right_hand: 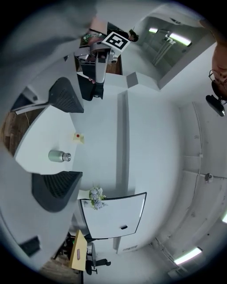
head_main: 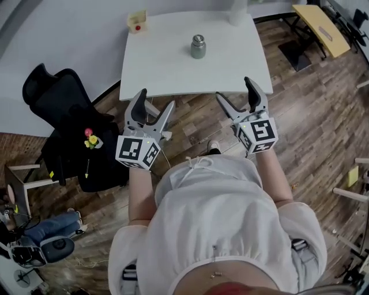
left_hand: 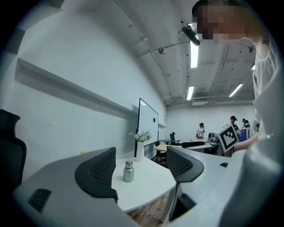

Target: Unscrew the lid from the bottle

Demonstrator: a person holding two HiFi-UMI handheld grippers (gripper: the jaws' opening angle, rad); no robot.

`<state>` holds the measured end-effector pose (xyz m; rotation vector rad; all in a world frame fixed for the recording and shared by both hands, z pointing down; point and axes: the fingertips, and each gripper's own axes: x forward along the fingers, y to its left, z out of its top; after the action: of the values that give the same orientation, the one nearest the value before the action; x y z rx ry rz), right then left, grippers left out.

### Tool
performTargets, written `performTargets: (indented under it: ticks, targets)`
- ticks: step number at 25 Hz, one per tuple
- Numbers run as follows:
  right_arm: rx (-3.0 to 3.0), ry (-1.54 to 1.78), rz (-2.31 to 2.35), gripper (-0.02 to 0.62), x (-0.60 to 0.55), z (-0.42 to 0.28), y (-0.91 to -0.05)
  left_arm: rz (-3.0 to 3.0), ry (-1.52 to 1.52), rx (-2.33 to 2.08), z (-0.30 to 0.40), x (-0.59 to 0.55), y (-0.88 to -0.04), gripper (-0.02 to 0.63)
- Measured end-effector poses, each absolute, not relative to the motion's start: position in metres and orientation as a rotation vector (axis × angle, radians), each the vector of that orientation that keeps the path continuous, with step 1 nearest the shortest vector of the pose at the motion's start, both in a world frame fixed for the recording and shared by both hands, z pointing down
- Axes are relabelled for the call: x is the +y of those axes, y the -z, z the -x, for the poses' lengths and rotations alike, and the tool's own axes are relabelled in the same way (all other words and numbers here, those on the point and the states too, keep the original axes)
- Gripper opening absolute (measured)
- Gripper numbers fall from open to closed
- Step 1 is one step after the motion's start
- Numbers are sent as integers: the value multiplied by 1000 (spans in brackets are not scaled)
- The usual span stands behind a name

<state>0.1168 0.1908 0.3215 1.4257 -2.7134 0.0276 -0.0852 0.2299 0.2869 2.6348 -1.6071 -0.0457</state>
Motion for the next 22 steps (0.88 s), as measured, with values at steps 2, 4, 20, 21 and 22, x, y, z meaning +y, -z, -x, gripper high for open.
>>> performTargets:
  ticks: [2, 4, 20, 21, 22]
  targets:
    - [-2721, -33, -1397, 405, 161, -130, -323, -2620, 36, -1625, 70, 202, -290, 359]
    - [-2728, -46, -1359, 393, 134, -142, -328, -2609, 7, -1625, 52, 177, -297, 359]
    - [-2686, -241, -1111, 382, -4, -140, -382, -2563, -251, -1474, 5, 38, -375, 359]
    - [-2674, -254, -1102, 382, -12, -135, -385, -2569, -263, -1453, 7, 29, -380, 359]
    - [-2660, -266, -1091, 380, -19, -130, -388, -2576, -276, -1429, 9, 19, -384, 359]
